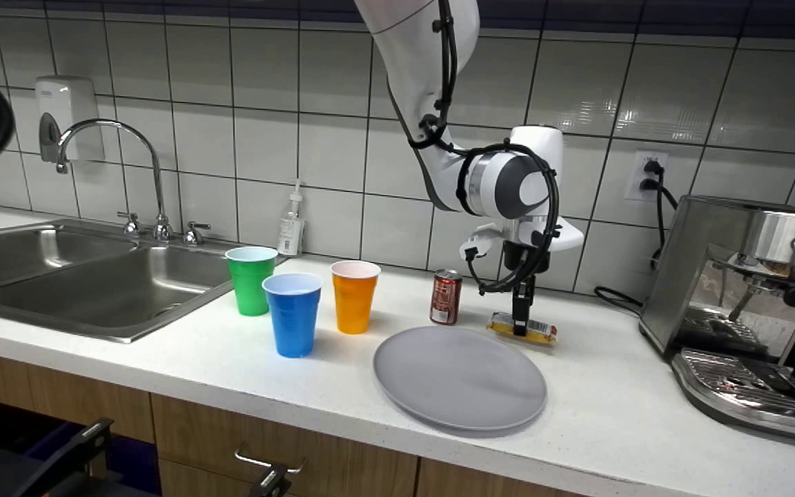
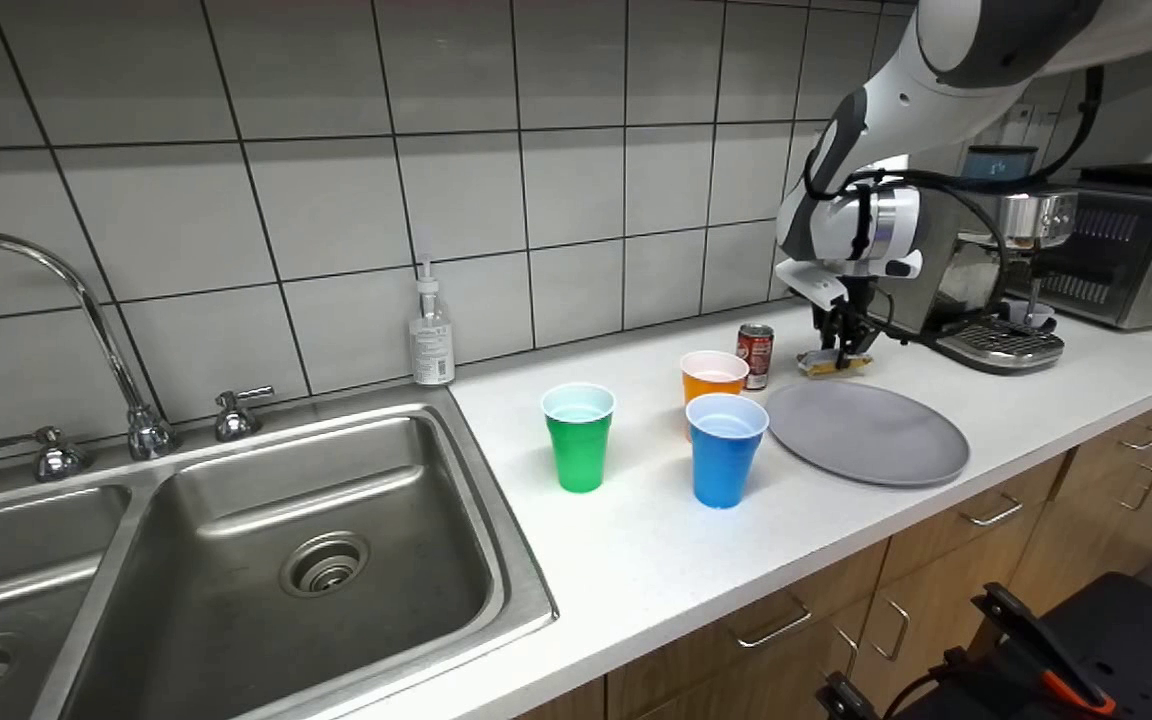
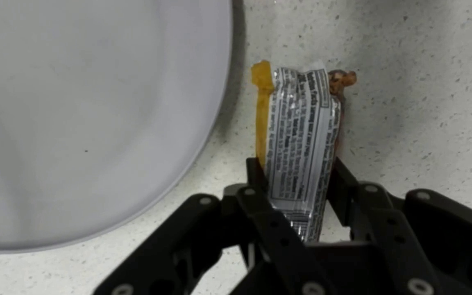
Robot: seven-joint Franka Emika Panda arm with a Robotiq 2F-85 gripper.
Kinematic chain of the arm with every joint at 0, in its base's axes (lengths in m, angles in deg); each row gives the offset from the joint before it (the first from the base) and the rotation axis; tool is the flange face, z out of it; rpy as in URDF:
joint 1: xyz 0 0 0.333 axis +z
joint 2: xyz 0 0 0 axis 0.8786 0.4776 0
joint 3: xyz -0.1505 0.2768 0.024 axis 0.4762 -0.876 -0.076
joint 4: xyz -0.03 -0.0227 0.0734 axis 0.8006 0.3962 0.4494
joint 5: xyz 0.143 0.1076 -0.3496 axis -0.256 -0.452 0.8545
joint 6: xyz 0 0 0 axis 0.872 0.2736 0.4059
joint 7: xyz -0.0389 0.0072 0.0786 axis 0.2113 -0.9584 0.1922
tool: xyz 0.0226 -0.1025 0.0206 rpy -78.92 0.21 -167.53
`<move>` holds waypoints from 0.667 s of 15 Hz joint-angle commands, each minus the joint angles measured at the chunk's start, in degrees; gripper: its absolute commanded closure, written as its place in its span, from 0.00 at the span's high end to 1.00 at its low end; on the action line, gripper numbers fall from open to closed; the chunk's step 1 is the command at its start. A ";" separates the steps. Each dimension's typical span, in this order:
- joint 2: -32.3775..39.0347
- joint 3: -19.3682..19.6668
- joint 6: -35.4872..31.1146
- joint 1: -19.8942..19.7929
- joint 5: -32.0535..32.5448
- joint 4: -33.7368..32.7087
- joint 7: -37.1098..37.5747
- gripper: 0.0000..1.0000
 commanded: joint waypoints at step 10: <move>-1.74 -1.32 -0.65 -1.04 0.44 -1.04 -0.88 1.00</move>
